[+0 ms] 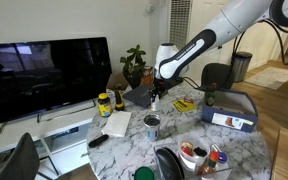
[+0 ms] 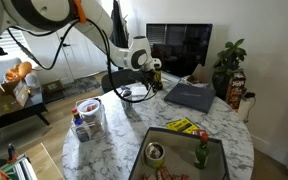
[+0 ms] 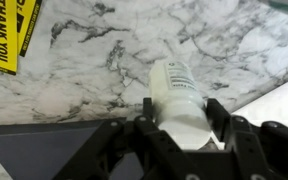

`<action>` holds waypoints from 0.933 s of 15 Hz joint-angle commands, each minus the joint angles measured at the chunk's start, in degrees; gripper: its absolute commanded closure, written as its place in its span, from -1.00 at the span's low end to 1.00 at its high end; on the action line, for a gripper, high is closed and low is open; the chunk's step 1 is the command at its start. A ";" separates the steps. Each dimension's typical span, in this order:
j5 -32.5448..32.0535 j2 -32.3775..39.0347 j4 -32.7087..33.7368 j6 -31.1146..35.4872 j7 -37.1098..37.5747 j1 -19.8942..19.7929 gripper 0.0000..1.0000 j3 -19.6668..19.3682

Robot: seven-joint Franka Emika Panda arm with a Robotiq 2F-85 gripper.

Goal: Remove the white bottle from the box

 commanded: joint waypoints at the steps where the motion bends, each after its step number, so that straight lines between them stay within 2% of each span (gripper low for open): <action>1: -0.87 8.97 13.89 -8.81 4.18 1.22 0.37 -1.99; 3: 0.27 12.11 18.91 -12.44 4.81 0.40 0.37 -1.33; 6: 2.40 14.63 22.80 -14.35 4.74 -1.00 0.37 0.23; 10: 6.44 14.71 22.11 -10.47 4.18 -3.25 0.37 1.76; 14: 6.47 13.87 20.15 -5.45 4.06 -3.81 0.37 0.71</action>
